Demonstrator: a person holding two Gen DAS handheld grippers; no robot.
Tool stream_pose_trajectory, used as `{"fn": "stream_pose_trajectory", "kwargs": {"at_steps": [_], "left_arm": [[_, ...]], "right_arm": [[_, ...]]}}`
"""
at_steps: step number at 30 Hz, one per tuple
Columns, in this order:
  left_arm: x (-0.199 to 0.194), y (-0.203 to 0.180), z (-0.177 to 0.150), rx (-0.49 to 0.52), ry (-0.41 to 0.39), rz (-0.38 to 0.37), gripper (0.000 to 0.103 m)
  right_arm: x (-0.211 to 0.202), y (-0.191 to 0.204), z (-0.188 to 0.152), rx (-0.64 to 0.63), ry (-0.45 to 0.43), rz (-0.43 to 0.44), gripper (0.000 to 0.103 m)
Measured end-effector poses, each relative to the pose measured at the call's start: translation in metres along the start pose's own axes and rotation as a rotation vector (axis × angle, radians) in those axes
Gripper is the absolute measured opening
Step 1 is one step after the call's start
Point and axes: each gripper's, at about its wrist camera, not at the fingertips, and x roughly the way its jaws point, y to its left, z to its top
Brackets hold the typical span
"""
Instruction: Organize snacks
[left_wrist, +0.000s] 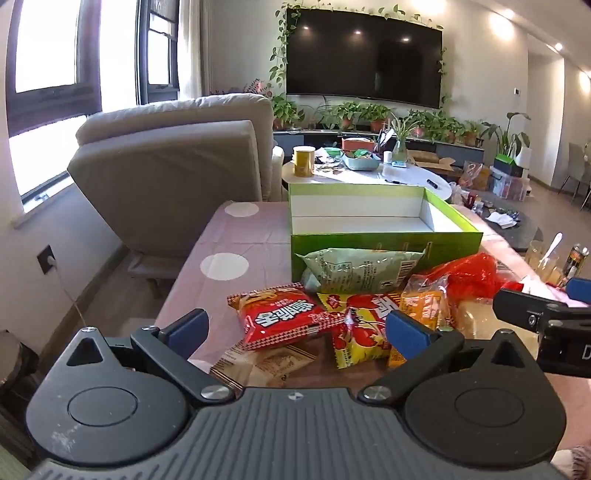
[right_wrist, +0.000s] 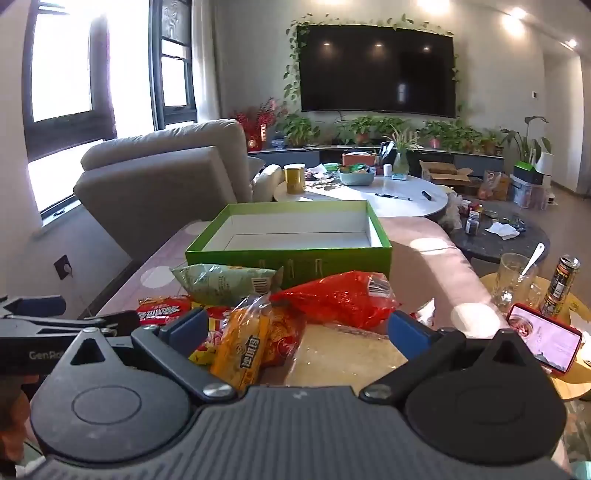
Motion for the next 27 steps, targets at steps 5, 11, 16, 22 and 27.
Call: {"fn": "stream_pose_trajectory", "kwargs": {"at_steps": [5, 11, 16, 22, 27], "left_arm": [[0.000, -0.005, 0.000, 0.040, -0.016, 0.042, 0.102], [-0.001, -0.005, -0.001, 0.034, -0.012, 0.016, 0.102], [0.000, -0.003, -0.002, 0.017, -0.011, -0.021, 0.102], [0.001, 0.002, -0.002, -0.016, -0.006, -0.063, 0.102], [0.001, 0.005, -0.001, -0.040, -0.007, -0.086, 0.102]], "right_arm": [[0.006, -0.005, 0.003, 0.048, 0.035, 0.038, 0.066], [0.003, -0.007, -0.001, 0.046, 0.038, 0.034, 0.066], [0.001, -0.005, -0.002, 0.042, 0.044, 0.041, 0.066], [0.007, -0.010, -0.003, 0.051, 0.060, 0.035, 0.066], [0.007, -0.012, -0.004, 0.058, 0.070, 0.051, 0.066]]}}
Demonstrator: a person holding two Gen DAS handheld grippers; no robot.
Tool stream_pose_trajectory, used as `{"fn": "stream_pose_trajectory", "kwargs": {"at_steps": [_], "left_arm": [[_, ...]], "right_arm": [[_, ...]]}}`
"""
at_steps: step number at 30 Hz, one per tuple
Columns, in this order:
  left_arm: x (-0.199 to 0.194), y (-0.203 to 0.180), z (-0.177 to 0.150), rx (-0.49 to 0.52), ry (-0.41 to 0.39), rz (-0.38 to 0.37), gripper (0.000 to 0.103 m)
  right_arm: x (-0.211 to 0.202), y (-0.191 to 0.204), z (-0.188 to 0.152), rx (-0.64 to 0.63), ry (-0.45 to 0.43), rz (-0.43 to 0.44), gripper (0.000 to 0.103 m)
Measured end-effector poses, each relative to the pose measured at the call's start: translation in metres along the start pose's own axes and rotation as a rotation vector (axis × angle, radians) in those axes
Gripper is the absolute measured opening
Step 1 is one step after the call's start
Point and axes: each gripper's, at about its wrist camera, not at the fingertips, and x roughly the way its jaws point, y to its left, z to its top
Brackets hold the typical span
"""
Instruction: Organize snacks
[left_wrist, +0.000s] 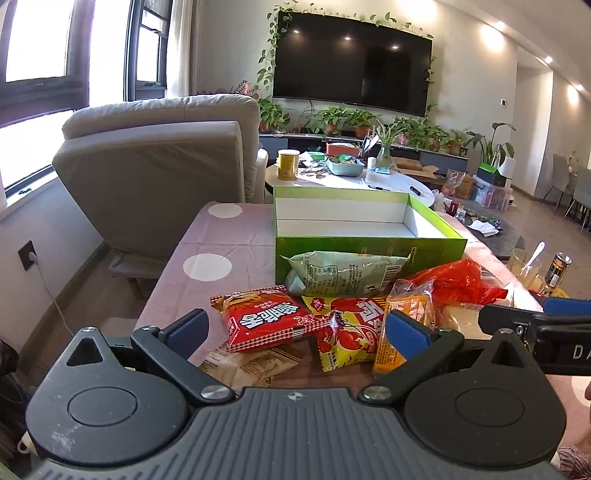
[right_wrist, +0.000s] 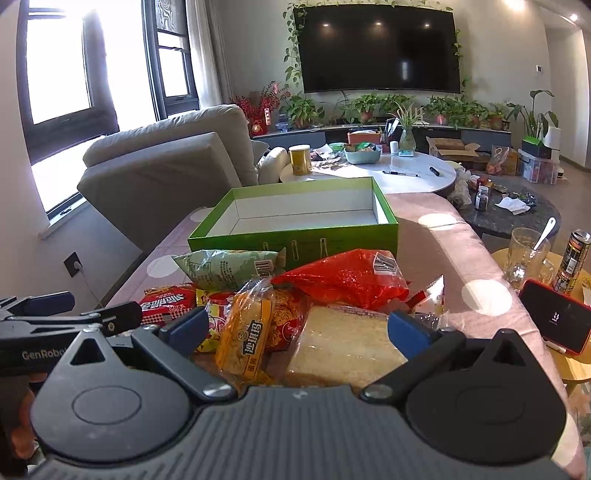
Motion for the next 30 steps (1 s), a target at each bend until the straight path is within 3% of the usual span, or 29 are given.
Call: {"fn": "stream_pose_trajectory", "kwargs": {"at_steps": [30], "left_arm": [[-0.0014, -0.0037, -0.0033, 0.024, -0.013, -0.053, 0.096]], "right_arm": [[0.0003, -0.0002, -0.0005, 0.004, -0.005, 0.024, 0.066]]}}
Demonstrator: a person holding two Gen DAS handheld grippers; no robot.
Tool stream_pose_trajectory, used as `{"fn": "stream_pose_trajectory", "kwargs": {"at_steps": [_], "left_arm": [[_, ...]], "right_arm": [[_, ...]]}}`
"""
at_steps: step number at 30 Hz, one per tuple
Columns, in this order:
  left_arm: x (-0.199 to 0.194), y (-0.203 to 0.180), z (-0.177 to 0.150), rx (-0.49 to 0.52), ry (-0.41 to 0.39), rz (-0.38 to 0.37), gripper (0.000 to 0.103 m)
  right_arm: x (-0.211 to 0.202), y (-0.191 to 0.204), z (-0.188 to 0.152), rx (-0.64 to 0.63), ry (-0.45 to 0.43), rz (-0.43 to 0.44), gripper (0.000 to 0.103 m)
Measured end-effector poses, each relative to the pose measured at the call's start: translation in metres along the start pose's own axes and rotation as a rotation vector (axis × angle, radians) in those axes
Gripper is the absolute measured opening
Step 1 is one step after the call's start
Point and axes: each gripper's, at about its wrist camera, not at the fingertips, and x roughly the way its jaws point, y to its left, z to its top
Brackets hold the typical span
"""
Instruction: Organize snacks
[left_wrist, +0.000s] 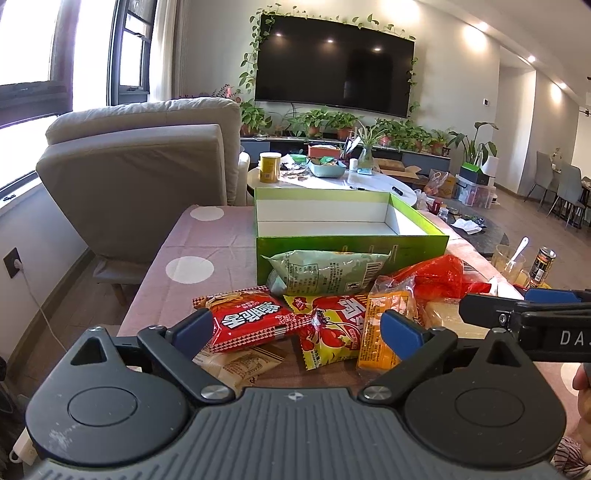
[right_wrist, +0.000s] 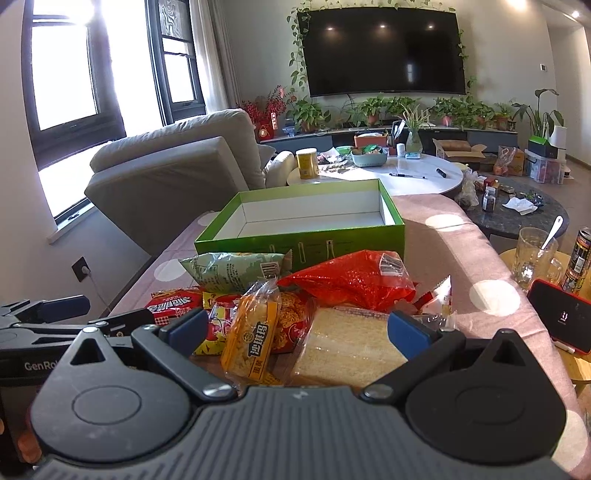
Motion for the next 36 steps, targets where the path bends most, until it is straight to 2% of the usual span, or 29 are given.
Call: {"fn": "stream_pose_trajectory", "kwargs": {"at_steps": [6, 10, 12, 18, 23, 29, 36], "left_arm": [[0.000, 0.002, 0.000, -0.018, 0.002, -0.008, 0.095], [-0.001, 0.002, 0.003, -0.013, -0.016, -0.029, 0.091], [-0.001, 0.002, 0.005, -0.008, -0.038, -0.052, 0.082], [0.016, 0.009, 0.019, 0.023, -0.063, -0.093, 0.070], [0.043, 0.010, 0.024, 0.063, -0.028, -0.130, 0.069], [0.069, 0.011, 0.025, 0.100, -0.001, -0.146, 0.069], [0.099, 0.022, 0.030, 0.089, 0.056, -0.155, 0.069]], "right_arm": [[-0.001, 0.000, 0.001, -0.011, -0.020, -0.018, 0.066], [-0.002, 0.003, 0.004, -0.020, -0.047, 0.002, 0.066], [-0.002, 0.005, 0.007, -0.048, -0.061, 0.016, 0.066], [0.013, 0.007, 0.024, -0.106, -0.108, 0.091, 0.066], [0.042, 0.005, 0.035, -0.129, -0.078, 0.105, 0.066], [0.068, 0.000, 0.042, -0.043, -0.021, 0.182, 0.066], [0.088, 0.006, 0.045, -0.079, 0.041, 0.173, 0.066]]}}
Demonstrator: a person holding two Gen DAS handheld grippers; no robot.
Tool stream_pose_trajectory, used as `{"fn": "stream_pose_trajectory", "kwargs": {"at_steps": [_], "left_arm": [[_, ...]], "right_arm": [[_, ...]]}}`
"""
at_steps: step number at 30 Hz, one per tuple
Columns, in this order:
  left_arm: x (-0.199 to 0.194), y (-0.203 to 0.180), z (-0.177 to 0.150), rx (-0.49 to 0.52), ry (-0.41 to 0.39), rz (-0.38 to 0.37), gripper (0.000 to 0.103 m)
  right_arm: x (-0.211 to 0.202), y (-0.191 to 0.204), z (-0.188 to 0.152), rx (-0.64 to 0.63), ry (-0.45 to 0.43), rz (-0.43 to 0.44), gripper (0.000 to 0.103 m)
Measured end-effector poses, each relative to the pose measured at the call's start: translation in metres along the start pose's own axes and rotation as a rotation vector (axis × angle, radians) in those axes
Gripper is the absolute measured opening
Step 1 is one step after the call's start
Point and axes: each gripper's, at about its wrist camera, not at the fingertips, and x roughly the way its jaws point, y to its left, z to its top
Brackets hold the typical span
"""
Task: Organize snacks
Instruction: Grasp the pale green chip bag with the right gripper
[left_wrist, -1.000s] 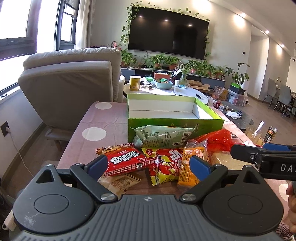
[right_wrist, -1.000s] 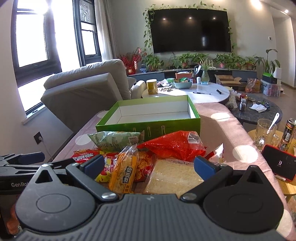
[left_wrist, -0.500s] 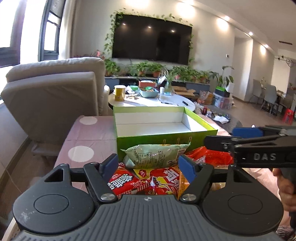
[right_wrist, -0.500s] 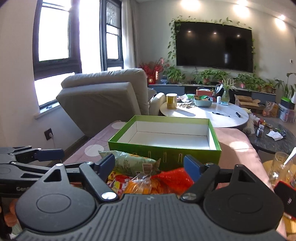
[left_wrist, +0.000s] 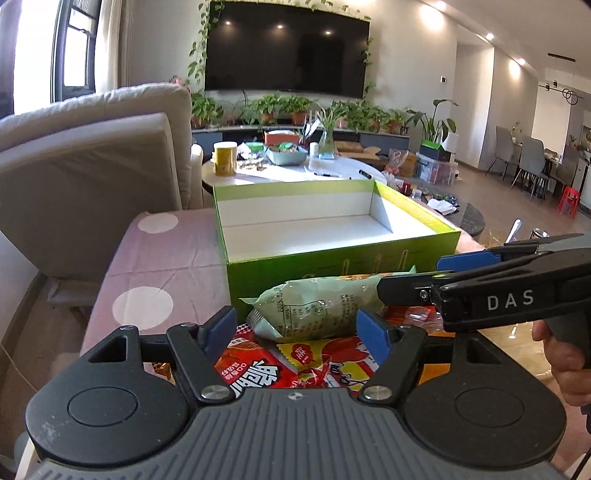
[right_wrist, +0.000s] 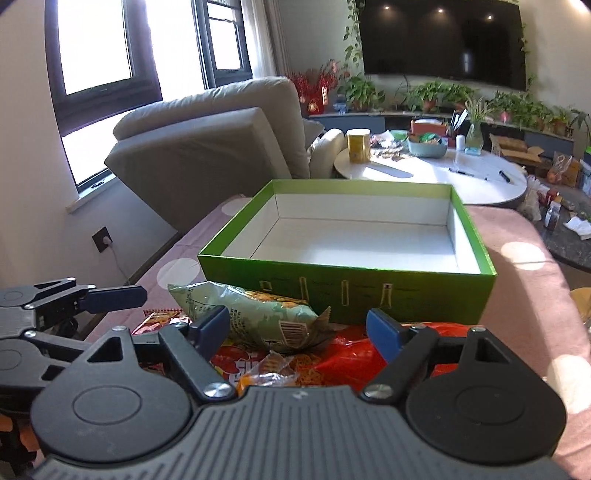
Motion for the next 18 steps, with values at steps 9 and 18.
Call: {"fn": "stream_pose_trajectory", "kwargs": {"at_steps": [9, 18], "left_arm": [[0.035, 0.005, 0.002, -0.024, 0.048, -0.066, 0.057], [0.003, -0.012, 0.018, 0.001, -0.044, -0.087, 0.055]], "right_arm": [[0.021, -0.003, 0.000, -0.002, 0.040, -0.010, 0.065], [0.016, -0.005, 0.007, 0.022, 0.014, 0.019, 0.057]]}}
